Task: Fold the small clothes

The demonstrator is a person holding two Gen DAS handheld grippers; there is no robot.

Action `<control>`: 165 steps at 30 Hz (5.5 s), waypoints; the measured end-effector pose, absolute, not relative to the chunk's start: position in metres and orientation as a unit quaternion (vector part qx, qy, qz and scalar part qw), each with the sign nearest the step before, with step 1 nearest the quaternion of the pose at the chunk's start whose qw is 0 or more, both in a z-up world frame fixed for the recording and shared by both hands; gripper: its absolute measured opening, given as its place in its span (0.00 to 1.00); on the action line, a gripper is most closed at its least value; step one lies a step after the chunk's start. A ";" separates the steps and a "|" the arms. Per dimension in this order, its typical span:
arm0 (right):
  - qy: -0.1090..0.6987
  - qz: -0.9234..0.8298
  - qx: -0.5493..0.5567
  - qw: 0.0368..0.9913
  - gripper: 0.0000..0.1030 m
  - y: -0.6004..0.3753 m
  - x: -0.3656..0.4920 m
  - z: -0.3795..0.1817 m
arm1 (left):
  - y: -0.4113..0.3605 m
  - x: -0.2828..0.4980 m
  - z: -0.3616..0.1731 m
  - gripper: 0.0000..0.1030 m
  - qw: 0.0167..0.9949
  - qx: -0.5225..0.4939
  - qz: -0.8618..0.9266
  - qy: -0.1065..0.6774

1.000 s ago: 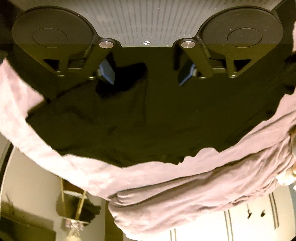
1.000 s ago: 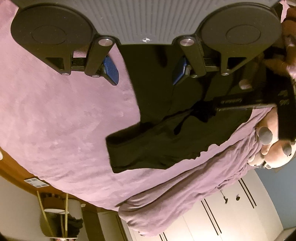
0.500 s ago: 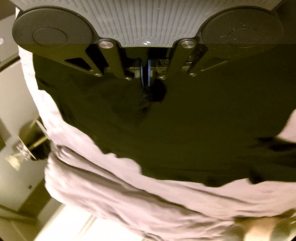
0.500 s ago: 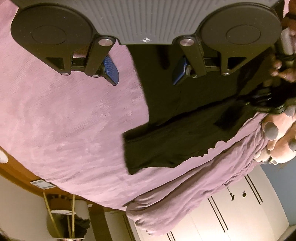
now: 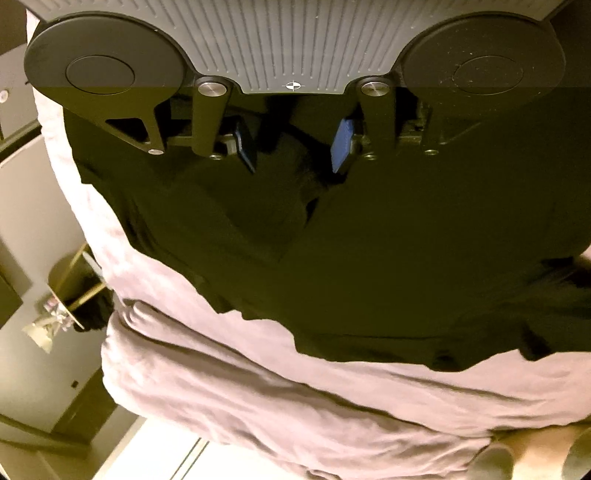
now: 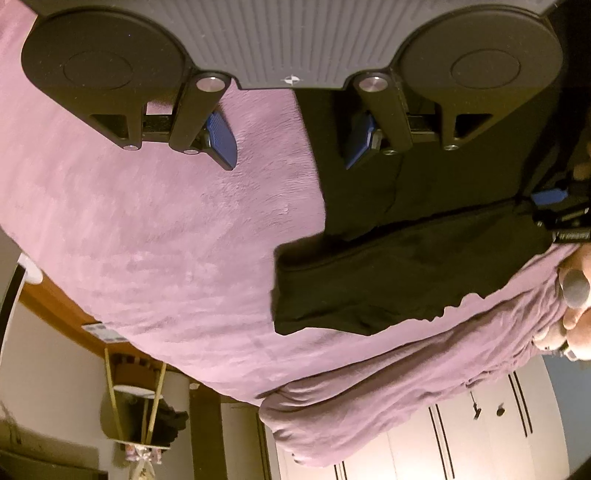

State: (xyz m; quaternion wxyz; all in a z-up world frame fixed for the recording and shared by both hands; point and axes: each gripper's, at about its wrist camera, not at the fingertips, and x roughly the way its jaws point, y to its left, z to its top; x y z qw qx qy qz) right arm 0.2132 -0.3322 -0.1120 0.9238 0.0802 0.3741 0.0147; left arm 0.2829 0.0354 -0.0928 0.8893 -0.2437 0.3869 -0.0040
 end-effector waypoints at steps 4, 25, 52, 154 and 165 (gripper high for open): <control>0.371 0.013 0.066 0.926 0.63 -0.330 0.213 -0.112 | 0.040 0.301 -0.095 0.46 0.883 -0.252 -0.009 0.395; 0.378 0.124 0.220 0.891 0.53 -0.309 0.262 -0.099 | 0.139 0.284 -0.068 0.09 0.913 -0.241 0.094 0.316; 0.334 0.070 0.551 0.762 0.04 -0.351 0.332 -0.176 | 0.176 0.295 -0.083 0.08 0.902 -0.267 0.082 0.329; 0.380 0.023 -0.017 0.925 0.36 -0.228 0.229 -0.120 | 0.424 0.115 -0.102 0.30 0.779 -0.388 0.440 0.222; 0.355 -0.012 -0.105 0.929 0.36 -0.214 0.226 -0.128 | 0.404 0.121 -0.082 0.06 0.829 -0.299 0.418 0.222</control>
